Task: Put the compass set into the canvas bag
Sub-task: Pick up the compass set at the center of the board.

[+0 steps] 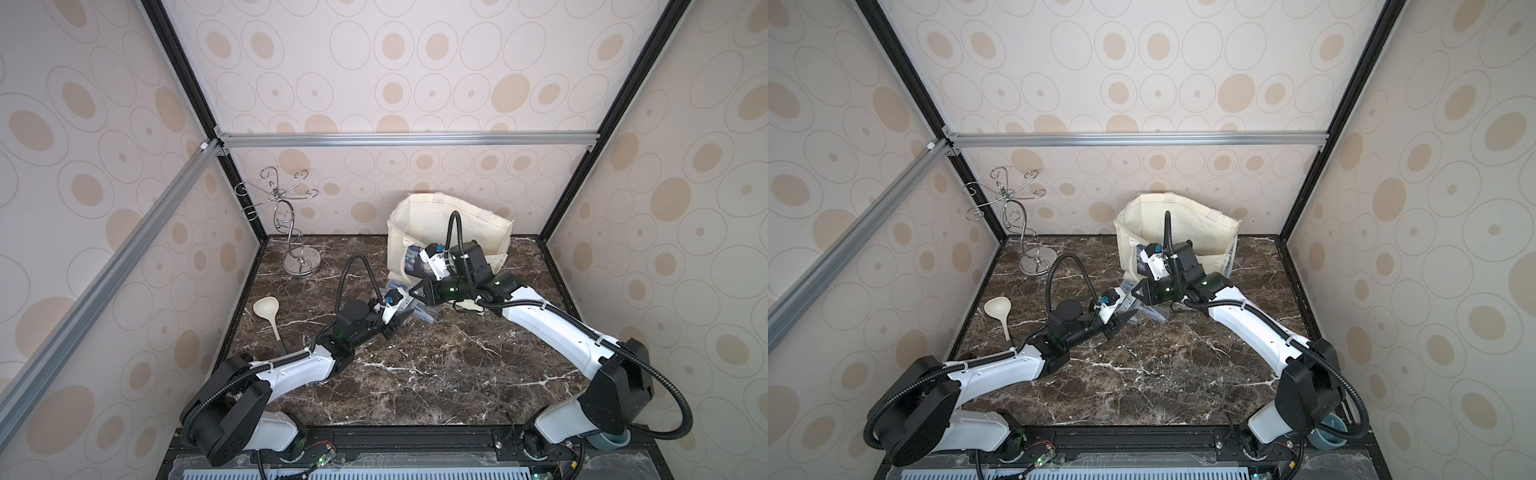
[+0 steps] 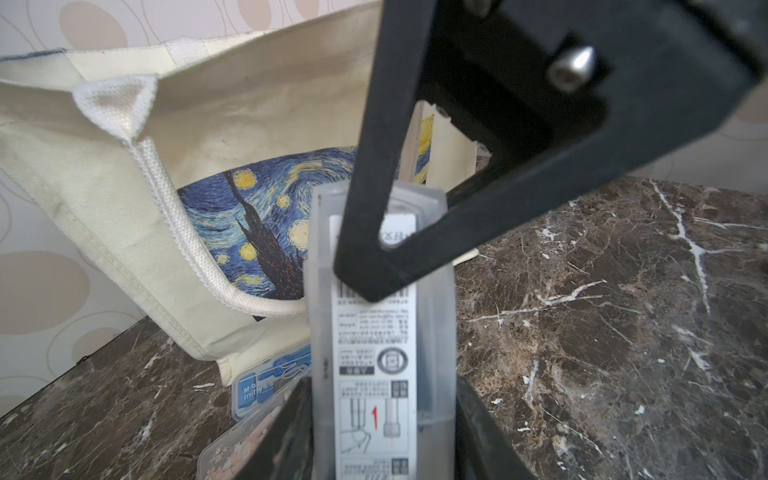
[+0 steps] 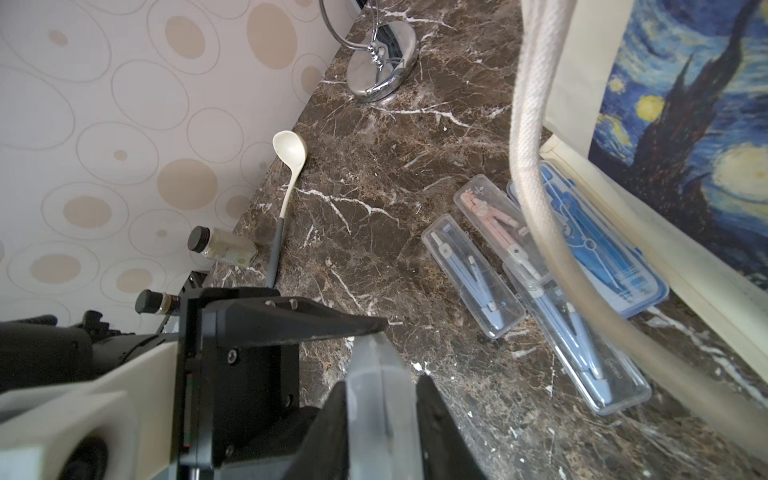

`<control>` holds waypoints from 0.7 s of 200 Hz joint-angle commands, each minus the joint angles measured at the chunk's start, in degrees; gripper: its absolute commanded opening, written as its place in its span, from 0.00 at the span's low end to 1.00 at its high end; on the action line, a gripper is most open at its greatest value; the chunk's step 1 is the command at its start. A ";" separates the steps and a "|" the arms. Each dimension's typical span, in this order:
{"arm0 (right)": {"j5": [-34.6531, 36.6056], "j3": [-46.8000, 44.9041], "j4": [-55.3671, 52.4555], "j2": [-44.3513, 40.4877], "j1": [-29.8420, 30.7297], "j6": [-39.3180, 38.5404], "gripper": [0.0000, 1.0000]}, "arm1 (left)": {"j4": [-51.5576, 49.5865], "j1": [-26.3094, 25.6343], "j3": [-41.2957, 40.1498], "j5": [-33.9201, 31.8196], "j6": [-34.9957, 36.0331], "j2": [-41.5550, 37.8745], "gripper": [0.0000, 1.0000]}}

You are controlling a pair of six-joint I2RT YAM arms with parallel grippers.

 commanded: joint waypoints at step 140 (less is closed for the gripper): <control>6.08 17.37 -8.94 3.42 0.37 -7.34 0.16 | -6.02 -0.24 -1.56 -12.74 -11.57 -9.88 1.00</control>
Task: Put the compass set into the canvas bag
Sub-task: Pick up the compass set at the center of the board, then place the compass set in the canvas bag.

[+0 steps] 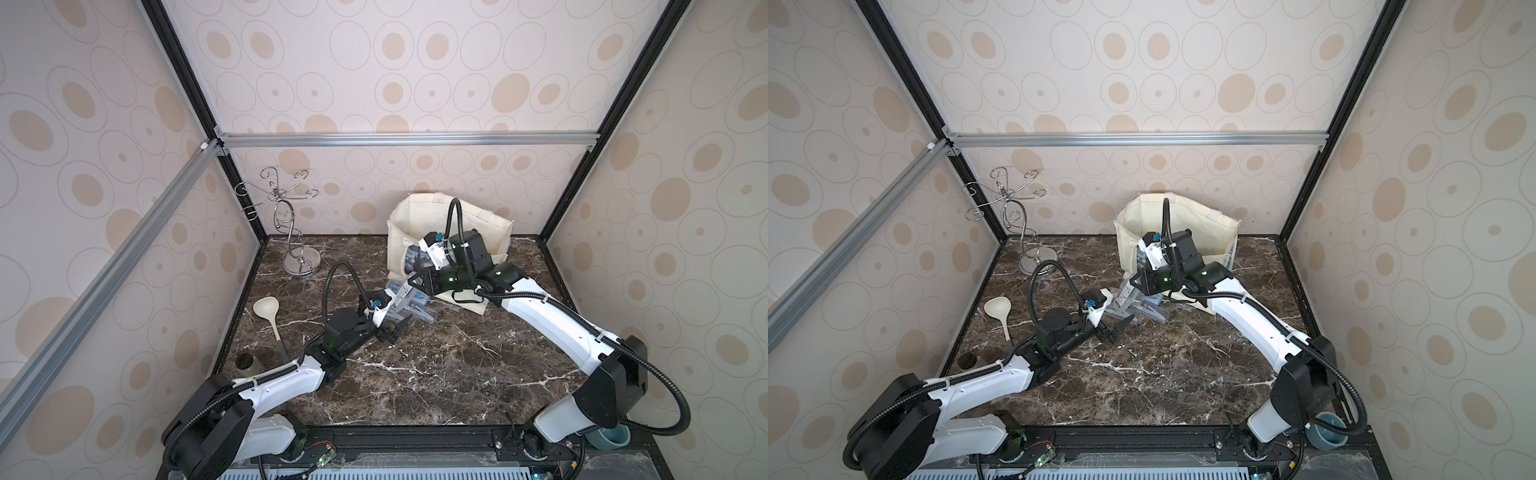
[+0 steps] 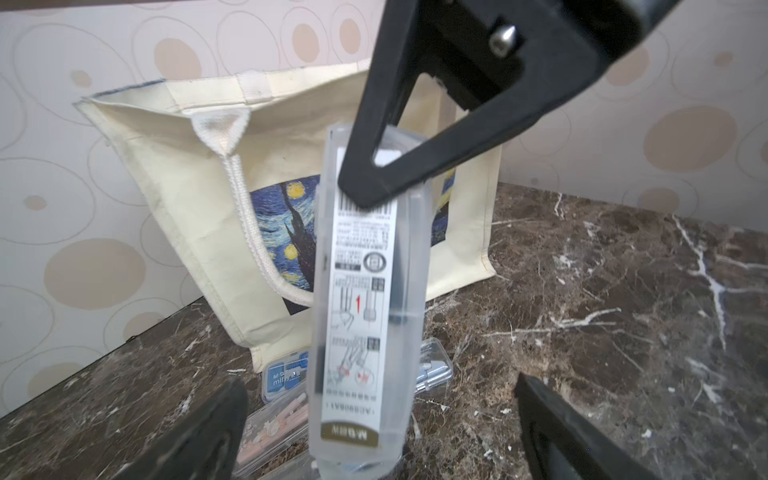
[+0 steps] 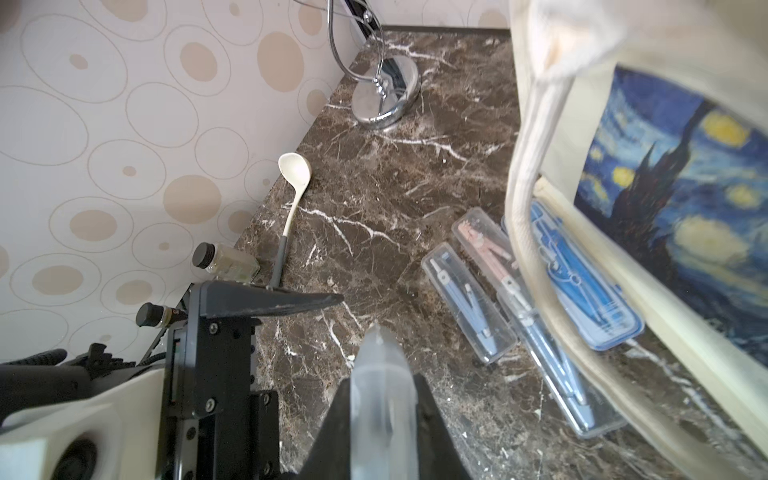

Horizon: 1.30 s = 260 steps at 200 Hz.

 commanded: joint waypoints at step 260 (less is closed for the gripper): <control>31.66 14.32 -8.80 13.15 -16.23 -15.71 0.16 | -14.53 -0.19 3.54 -9.12 -13.51 -1.59 1.00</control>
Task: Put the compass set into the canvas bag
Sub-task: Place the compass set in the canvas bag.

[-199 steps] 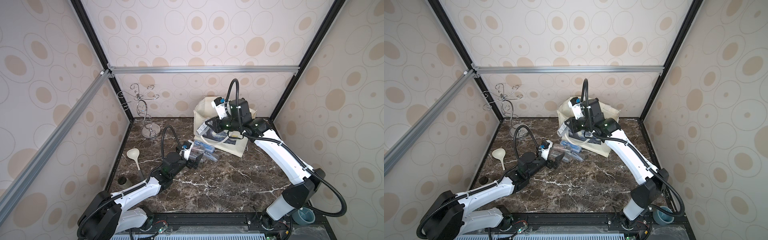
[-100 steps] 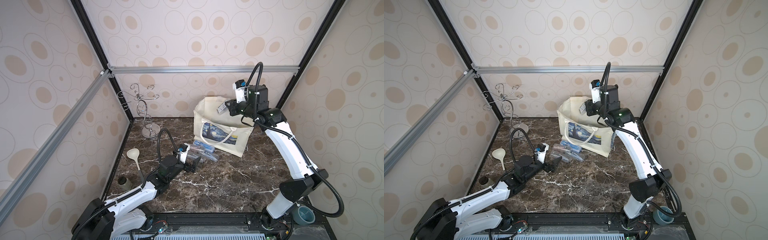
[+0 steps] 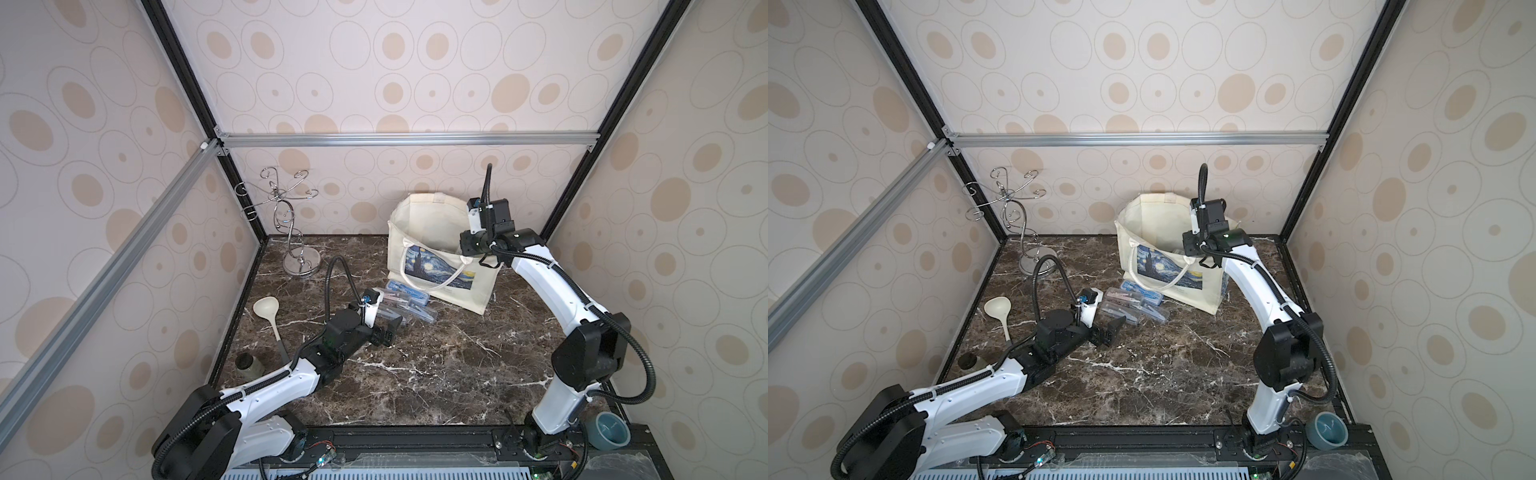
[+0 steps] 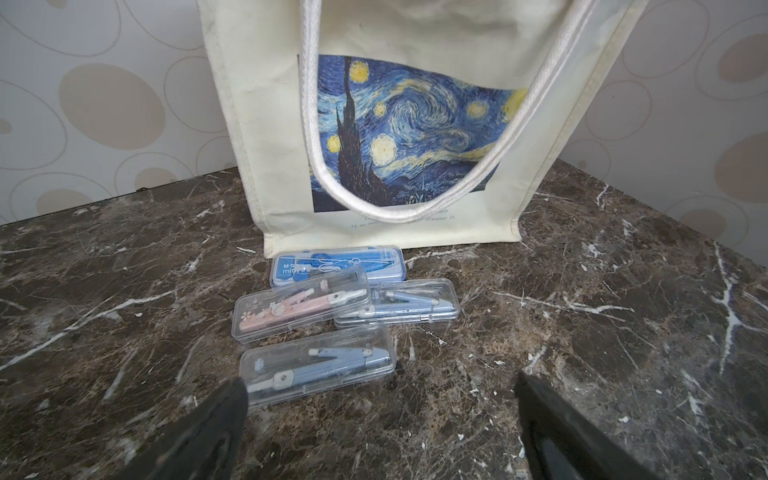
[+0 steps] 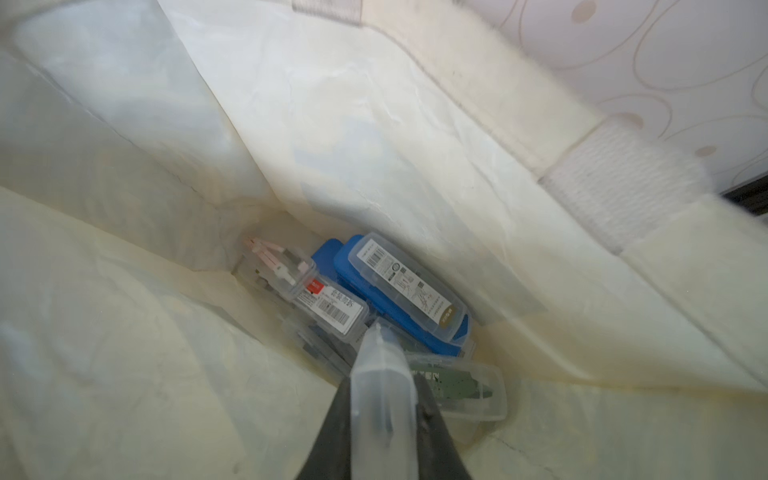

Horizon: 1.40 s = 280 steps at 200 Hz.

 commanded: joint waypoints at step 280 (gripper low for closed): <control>-27.01 -8.96 2.66 -19.38 -0.23 -2.06 0.83 | -21.83 -0.19 16.82 -20.66 5.84 17.32 1.00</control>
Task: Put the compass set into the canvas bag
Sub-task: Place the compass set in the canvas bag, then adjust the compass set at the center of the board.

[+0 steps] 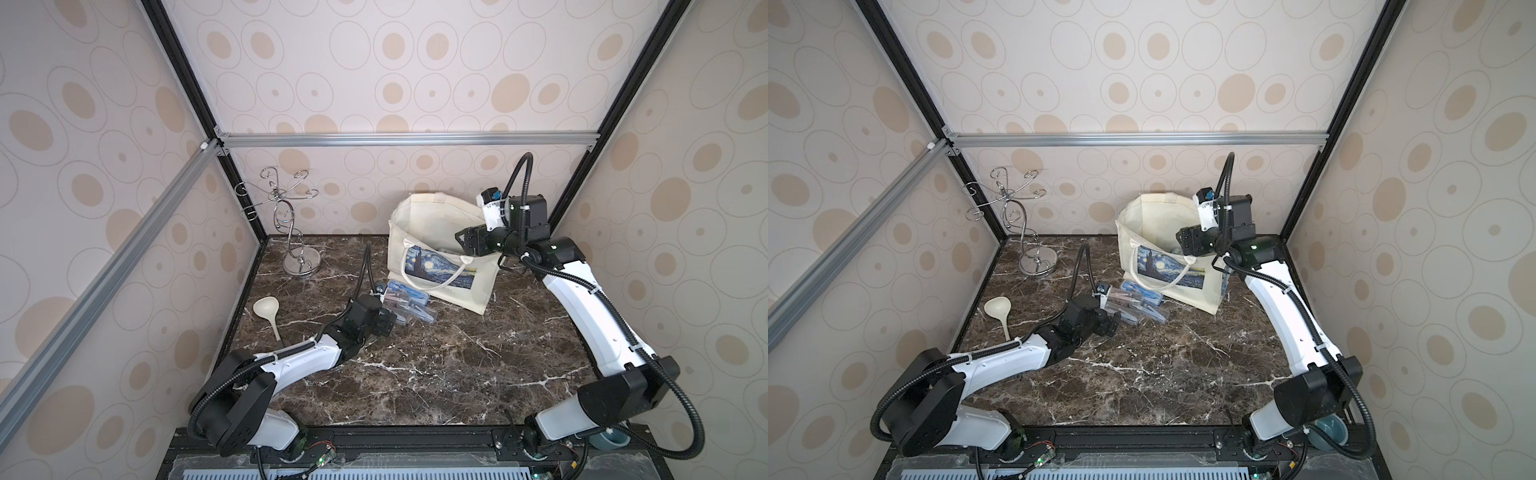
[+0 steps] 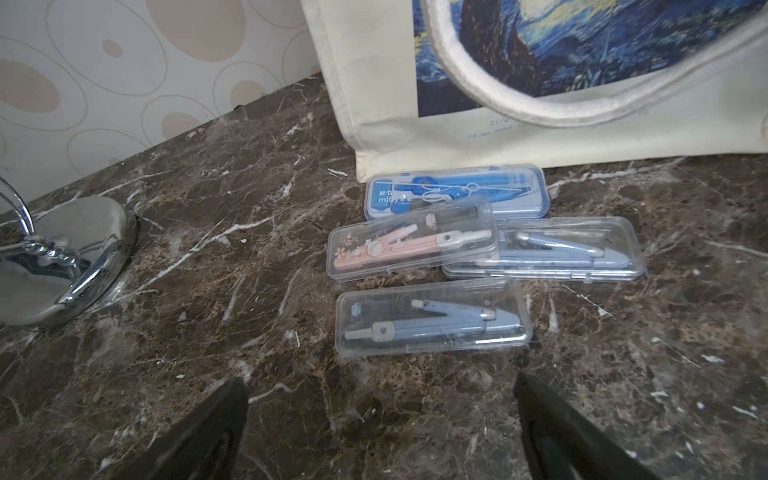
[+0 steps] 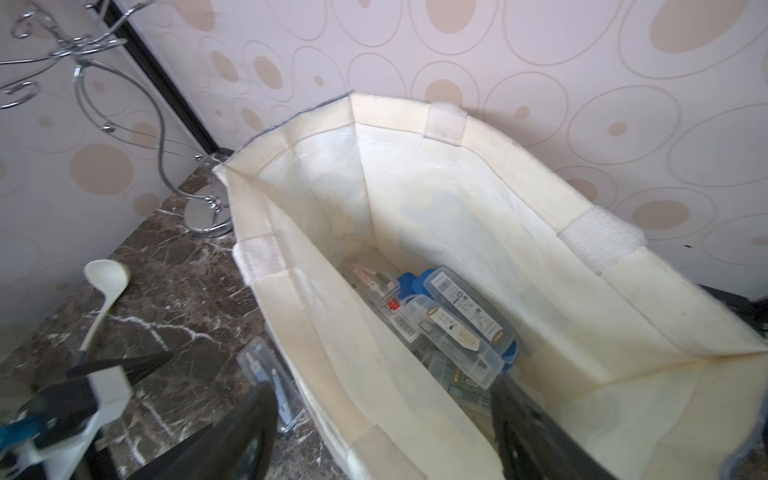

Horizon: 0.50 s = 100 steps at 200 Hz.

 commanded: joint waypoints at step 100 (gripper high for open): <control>-14.75 -28.25 9.06 -13.25 16.17 -7.09 0.83 | -16.52 3.41 16.03 8.96 0.63 15.99 1.00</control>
